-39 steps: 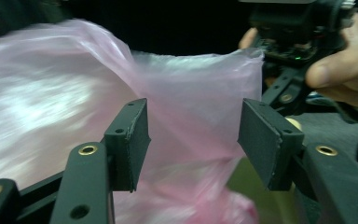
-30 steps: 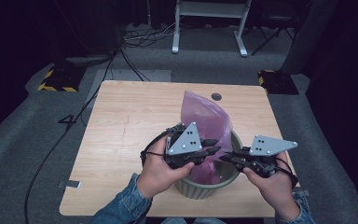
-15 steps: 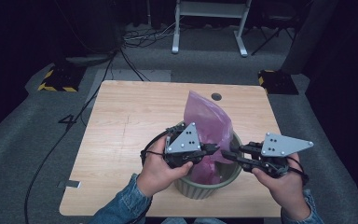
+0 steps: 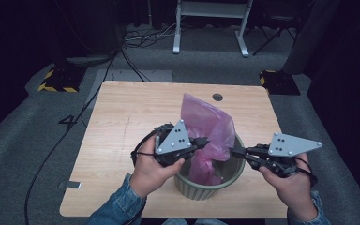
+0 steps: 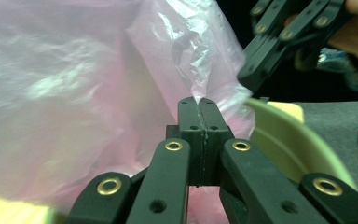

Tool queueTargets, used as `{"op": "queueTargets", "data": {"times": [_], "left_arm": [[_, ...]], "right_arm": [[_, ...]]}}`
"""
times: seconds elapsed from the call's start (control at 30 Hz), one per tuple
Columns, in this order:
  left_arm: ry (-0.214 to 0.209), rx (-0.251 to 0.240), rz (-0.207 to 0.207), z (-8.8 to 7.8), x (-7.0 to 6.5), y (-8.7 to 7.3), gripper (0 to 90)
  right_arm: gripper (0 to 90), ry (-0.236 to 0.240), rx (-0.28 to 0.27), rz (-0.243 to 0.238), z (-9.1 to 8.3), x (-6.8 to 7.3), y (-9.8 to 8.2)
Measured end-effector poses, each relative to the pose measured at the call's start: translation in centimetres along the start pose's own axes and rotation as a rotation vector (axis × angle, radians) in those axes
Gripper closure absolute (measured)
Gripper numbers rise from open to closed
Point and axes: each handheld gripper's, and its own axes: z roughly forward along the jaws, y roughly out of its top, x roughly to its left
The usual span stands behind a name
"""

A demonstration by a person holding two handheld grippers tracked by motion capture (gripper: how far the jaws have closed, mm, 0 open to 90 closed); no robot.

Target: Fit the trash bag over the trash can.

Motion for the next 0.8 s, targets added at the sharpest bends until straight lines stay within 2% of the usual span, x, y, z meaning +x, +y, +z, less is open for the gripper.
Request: {"op": "queueTargets", "data": {"times": [0.1,0.3,0.43,0.6,0.8], "left_arm": [[0.04,0.003,-0.024,-1.7,0.8,-1.0,90.0],[0.094,0.002,-0.077,-4.1,1.9,-2.9,90.0],[0.139,0.002,-0.095,-5.7,2.6,-3.8,90.0],[0.188,-0.011,-0.125,-7.1,3.6,-4.6,90.0],[0.238,0.011,-0.169,-8.2,4.8,-6.1,90.0]], "right_arm": [[90.0,-0.049,0.004,0.017,-1.3,-1.1,-0.3],[90.0,-0.141,0.027,0.07,-3.4,-3.5,-1.7],[90.0,-0.203,0.041,0.106,-5.0,-5.1,-2.4],[90.0,-0.241,0.062,0.145,-6.2,-5.9,-3.7],[90.0,-0.267,0.112,0.186,-7.1,-6.7,-5.7]]}}
